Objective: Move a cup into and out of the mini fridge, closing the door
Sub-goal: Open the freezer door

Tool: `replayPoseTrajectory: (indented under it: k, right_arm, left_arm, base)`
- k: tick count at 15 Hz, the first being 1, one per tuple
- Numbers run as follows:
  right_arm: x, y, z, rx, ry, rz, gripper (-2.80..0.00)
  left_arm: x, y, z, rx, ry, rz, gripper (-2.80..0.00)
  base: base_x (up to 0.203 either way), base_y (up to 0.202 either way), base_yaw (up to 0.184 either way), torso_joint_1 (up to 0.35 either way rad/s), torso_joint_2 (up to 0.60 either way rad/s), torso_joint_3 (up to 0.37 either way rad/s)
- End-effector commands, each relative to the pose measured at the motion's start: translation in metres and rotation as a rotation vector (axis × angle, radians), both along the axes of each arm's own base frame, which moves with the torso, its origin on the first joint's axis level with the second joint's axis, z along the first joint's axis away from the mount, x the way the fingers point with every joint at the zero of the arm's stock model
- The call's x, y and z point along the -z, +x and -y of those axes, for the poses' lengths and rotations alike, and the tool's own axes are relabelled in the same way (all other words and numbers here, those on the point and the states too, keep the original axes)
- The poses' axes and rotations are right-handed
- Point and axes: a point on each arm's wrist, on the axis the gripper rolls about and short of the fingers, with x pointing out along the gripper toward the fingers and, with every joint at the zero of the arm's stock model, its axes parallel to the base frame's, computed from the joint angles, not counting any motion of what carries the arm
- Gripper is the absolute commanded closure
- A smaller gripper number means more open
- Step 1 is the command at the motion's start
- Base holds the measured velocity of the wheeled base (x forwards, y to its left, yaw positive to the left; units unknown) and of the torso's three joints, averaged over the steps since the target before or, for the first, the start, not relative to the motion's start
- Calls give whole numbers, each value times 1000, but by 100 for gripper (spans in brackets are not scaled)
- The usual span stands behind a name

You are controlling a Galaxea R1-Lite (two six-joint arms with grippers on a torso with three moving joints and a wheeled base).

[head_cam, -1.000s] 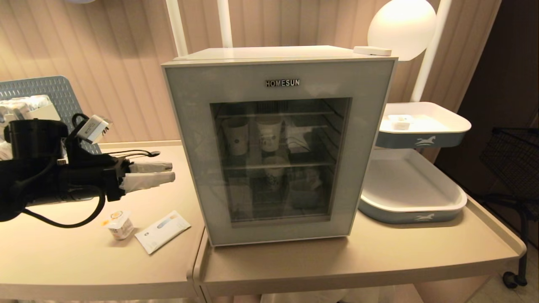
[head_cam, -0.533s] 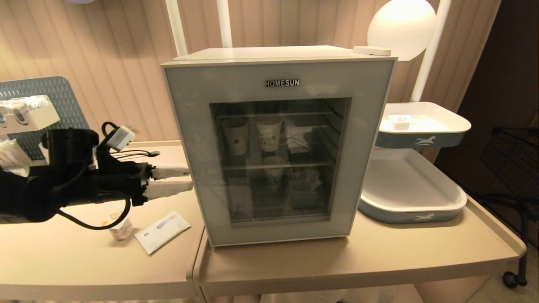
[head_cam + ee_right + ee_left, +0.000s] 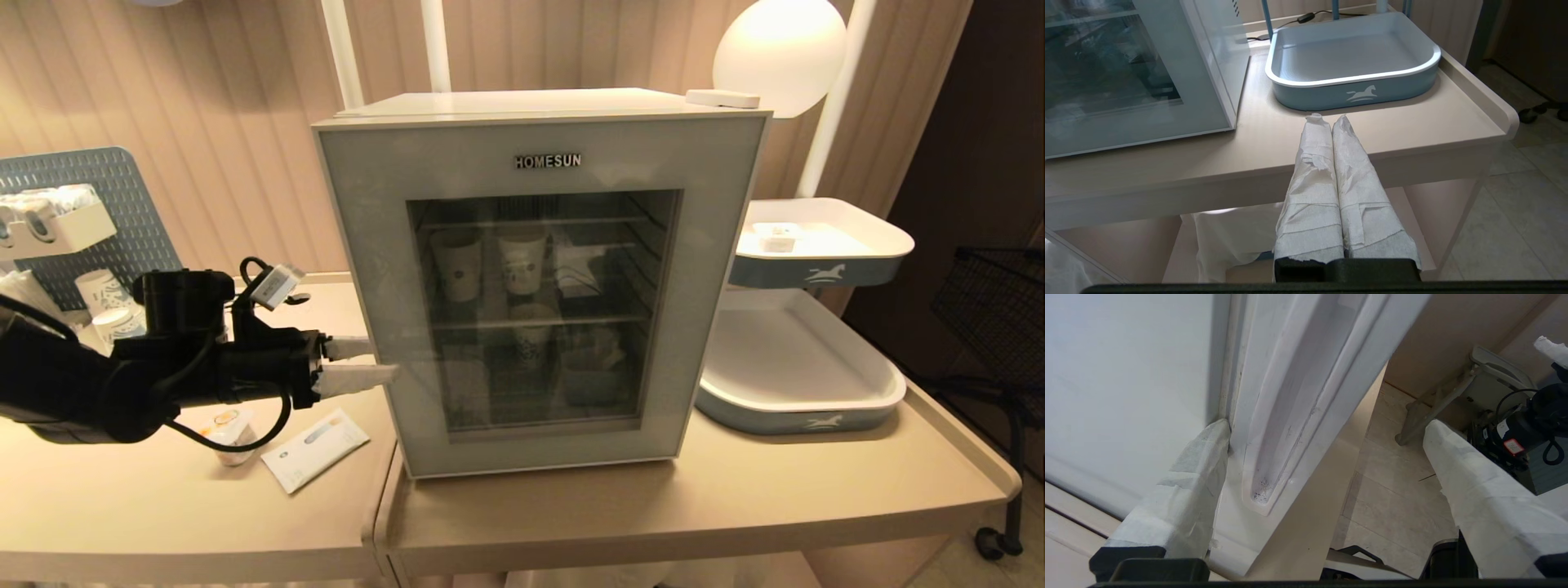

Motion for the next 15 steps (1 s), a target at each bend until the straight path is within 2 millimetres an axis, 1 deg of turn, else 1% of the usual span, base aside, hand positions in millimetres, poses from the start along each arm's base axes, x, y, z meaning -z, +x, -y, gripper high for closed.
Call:
replayPoseTrajectory:
  k: [1, 4, 6, 8, 12, 15]
  right_arm:
    - [0, 0, 0, 0, 0, 0, 0]
    - [0, 0, 0, 0, 0, 1, 0]
    - [0, 0, 0, 0, 0, 1, 0]
    - [0, 0, 0, 0, 0, 0, 0]
    - [0, 0, 0, 0, 0, 1, 0]
    - [0, 0, 0, 0, 0, 1, 0]
  left_arm:
    - [0, -2, 6, 27, -6, -10, -280]
    - [-12, -13, 6, 28, -7, 19, -280]
    - [-26, -29, 7, 45, -13, 59, -280]
    - [-37, -44, 10, 96, -30, 88, -280]
    - [-44, -63, 22, 156, -37, 111, -280]
    - [-59, -92, 34, 211, -39, 173, -280]
  base:
    - [0, 0, 0, 0, 0, 0]
    - [0, 0, 0, 0, 0, 0]
    - [0, 0, 0, 0, 0, 0]
    - [0, 0, 0, 0, 0, 0]
    - [0, 0, 0, 0, 0, 0]
    - [0, 0, 0, 0, 0, 0]
